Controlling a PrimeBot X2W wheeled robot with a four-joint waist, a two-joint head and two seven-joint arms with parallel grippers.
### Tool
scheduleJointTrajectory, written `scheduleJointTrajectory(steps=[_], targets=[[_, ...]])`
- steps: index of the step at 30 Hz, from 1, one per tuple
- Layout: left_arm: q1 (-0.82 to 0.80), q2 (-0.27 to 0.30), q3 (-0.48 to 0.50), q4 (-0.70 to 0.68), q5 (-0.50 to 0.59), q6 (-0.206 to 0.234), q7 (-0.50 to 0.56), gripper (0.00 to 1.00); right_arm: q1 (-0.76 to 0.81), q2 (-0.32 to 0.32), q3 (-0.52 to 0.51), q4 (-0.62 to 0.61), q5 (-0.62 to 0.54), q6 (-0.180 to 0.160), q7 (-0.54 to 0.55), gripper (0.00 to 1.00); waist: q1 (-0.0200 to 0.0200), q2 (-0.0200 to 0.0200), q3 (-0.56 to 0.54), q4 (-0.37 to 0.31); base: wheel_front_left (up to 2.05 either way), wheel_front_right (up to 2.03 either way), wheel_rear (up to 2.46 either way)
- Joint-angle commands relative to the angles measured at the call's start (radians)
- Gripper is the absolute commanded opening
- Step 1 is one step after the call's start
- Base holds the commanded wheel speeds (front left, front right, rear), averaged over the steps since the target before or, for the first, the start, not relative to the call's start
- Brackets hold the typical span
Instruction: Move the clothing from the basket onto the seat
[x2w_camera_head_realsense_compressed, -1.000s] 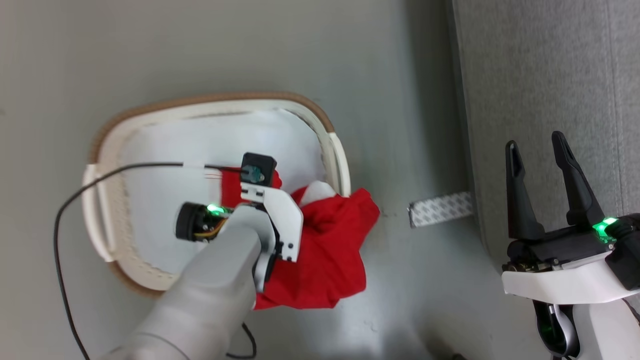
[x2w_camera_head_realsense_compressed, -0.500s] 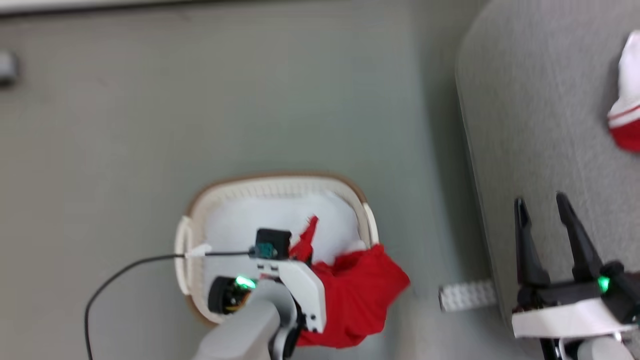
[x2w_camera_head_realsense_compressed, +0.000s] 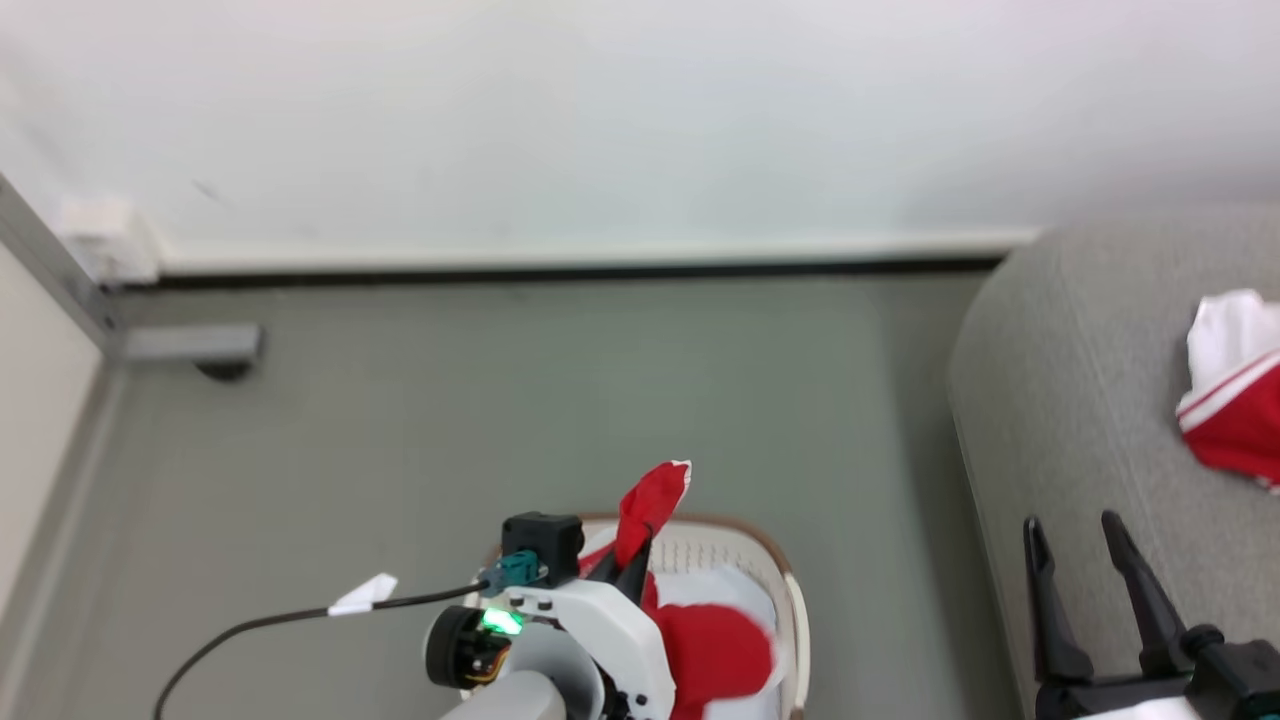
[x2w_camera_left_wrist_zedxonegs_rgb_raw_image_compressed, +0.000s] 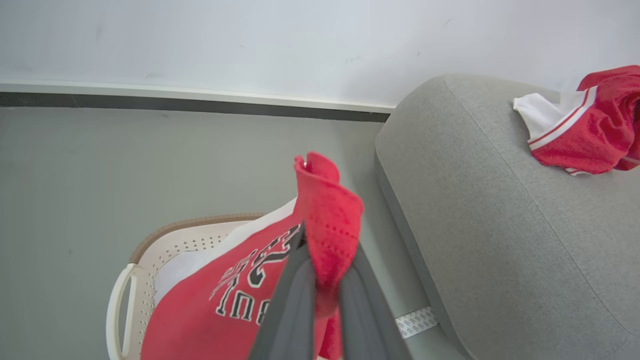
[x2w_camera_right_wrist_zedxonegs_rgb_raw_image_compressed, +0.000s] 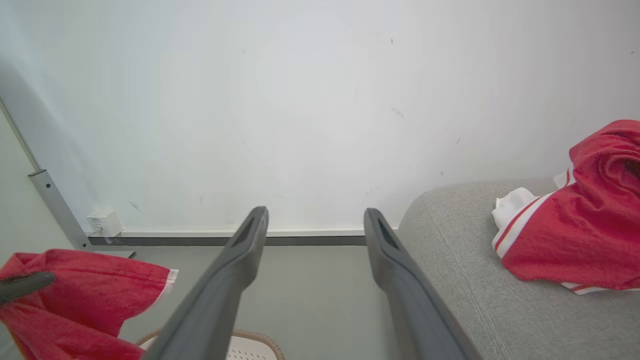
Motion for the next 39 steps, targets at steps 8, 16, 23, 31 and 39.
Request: scheduleJointTrajectory(steps=[8,16,23,31,39], targets=[[0.018,0.117,0.012,-0.279,0.043,0.115,0.056,0.0,0.061,0.002,0.044,0.009,-0.009,-0.003,0.001,1.0,0.0004,-0.0001,-0.143,0.037,0.0,0.0,0.0],[-0.004,0.182,0.03,-0.452,0.069,0.183,0.101,0.0,0.048,-0.014,0.209,0.013,-0.039,-0.002,0.001,1.0,0.0004,-0.0001,-0.183,0.021,0.0,0.0,0.0],[-0.023,0.179,0.015,-0.539,0.091,0.21,0.125,0.0,0.006,-0.051,0.402,-0.011,-0.031,-0.003,0.001,1.0,0.0004,-0.0001,-0.193,0.023,0.0,0.0,0.0],[-0.052,0.145,-0.026,-0.543,0.101,0.203,0.15,0.0,-0.084,-0.075,0.569,-0.002,-0.015,-0.003,0.001,1.0,0.0004,-0.0001,-0.189,0.038,0.0,0.0,0.0],[-0.067,0.11,-0.054,-0.525,0.107,0.189,0.153,0.0,-0.191,-0.061,0.628,0.073,-0.048,-0.003,0.001,1.0,0.0004,-0.0001,-0.184,0.048,0.0,0.0,0.0]])
